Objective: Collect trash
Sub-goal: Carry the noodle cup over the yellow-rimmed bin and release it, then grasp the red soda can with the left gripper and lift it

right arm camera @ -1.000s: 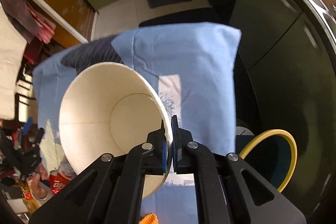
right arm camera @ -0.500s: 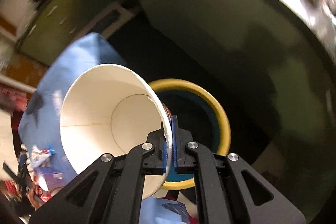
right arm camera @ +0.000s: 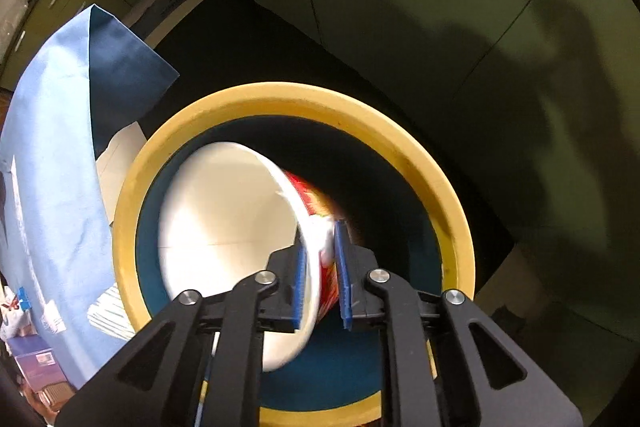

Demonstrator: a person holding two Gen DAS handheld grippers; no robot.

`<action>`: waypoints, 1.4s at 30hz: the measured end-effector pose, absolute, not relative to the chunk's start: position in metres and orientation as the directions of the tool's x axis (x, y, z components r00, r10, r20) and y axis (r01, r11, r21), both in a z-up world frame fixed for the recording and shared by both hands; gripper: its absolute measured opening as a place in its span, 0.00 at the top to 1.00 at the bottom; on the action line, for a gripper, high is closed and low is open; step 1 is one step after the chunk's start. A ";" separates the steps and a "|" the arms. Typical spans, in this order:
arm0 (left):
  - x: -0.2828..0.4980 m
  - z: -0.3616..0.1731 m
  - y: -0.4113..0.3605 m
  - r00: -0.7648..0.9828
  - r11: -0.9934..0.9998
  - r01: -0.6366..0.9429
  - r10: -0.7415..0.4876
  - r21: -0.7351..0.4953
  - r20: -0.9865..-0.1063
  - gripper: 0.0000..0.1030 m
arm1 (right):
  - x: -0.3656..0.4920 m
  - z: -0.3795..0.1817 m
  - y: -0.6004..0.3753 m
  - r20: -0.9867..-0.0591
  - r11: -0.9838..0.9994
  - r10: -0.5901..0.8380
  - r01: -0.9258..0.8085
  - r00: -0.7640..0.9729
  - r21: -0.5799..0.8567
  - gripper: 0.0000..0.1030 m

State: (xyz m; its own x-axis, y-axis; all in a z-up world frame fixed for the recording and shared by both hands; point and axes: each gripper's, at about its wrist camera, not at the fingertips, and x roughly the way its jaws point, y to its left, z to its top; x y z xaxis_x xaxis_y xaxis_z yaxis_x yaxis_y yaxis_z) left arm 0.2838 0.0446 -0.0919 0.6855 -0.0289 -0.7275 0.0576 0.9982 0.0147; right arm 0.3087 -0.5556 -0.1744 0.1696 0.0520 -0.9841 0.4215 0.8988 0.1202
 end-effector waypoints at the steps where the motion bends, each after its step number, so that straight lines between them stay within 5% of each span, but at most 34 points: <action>1: 0.283 -0.091 0.043 0.685 0.998 0.066 -0.034 0.015 -0.728 0.05 | 0.308 -0.173 -0.556 -0.984 0.900 0.048 0.419 0.170 0.116 0.86; 12: 0.249 -0.071 0.027 0.644 0.994 0.072 0.013 0.077 -0.765 0.05 | 0.277 -0.143 -0.542 -0.962 0.919 0.090 0.351 0.258 0.180 0.74; 22: 0.197 -0.088 0.044 0.288 1.000 0.003 0.016 0.017 -0.958 0.06 | 0.274 -0.142 -0.530 -0.931 0.927 0.204 0.248 0.303 0.283 0.68; 32: 0.188 -0.104 0.044 0.068 0.995 -0.072 0.075 0.070 -0.995 0.06 | 0.265 -0.161 -0.528 -0.907 0.916 0.285 0.190 0.311 0.353 0.67; 38: 0.188 -0.118 0.044 -0.006 0.995 -0.096 0.011 0.012 -1.000 0.06 | 0.262 -0.168 -0.536 -0.905 0.911 0.298 0.192 0.304 0.365 0.66; 42: 0.187 -0.133 0.042 -0.039 0.992 -0.118 -0.048 -0.043 -0.998 0.26 | 0.257 -0.167 -0.534 -0.896 0.910 0.310 0.174 0.318 0.376 0.66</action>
State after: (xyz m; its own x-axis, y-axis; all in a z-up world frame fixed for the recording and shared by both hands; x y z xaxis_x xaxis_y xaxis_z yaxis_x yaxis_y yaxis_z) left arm 0.1870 0.0418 -0.1333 -0.0387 -0.0484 -0.9981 -0.1178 0.9921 -0.0435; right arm 0.2573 -0.5335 -0.1666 0.3185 0.3097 -0.8959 0.1741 0.9099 0.3764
